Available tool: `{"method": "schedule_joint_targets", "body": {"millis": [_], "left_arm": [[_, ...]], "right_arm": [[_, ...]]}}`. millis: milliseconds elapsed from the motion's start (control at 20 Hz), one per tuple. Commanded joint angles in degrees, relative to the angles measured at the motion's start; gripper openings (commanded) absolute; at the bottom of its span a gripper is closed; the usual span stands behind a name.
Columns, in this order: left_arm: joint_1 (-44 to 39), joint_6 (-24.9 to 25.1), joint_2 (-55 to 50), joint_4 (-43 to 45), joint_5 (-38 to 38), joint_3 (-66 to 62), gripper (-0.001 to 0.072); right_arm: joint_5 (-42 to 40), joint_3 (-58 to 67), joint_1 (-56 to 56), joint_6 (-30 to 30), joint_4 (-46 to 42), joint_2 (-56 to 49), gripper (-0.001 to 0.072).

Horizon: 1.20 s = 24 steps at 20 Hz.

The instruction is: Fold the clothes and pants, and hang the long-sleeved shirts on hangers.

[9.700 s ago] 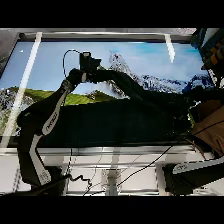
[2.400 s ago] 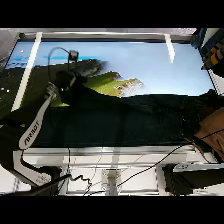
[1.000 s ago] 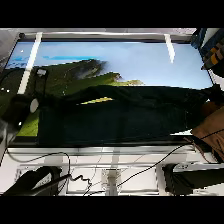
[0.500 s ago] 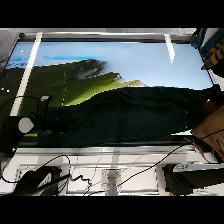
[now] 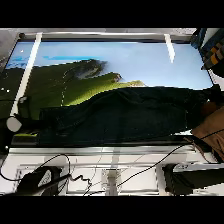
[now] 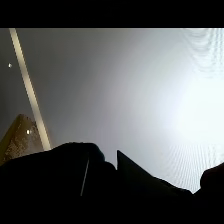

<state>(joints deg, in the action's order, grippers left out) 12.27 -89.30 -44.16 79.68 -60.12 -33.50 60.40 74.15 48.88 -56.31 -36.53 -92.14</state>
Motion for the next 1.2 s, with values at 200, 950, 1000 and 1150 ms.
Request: {"method": "schedule_joint_targets", "body": {"millis": [200, 950, 1000, 1150], "left_arm": [[14.43, 28.74, -17.33, -27.98, 2.97, 0.04, 0.0594], [3.72, 42.21, -28.44, -36.85, 13.22, -1.09, 0.0022], [3.17, 42.16, -28.24, -36.81, 13.2, -1.99, 0.0024], [3.98, 36.63, -25.75, -30.86, 13.77, -4.81, 0.0022]], "right_arm": [[0.0, 0.0, 0.0, -0.02, 0.02, 0.0, 0.0073], [0.02, 0.02, 0.0, -0.02, 0.02, 0.0, 0.0073], [0.02, 0.02, 0.0, -0.02, 0.02, 0.02, 0.0072], [0.07, 0.02, 0.0, -0.02, 0.0, 0.0, 0.0073]]}}
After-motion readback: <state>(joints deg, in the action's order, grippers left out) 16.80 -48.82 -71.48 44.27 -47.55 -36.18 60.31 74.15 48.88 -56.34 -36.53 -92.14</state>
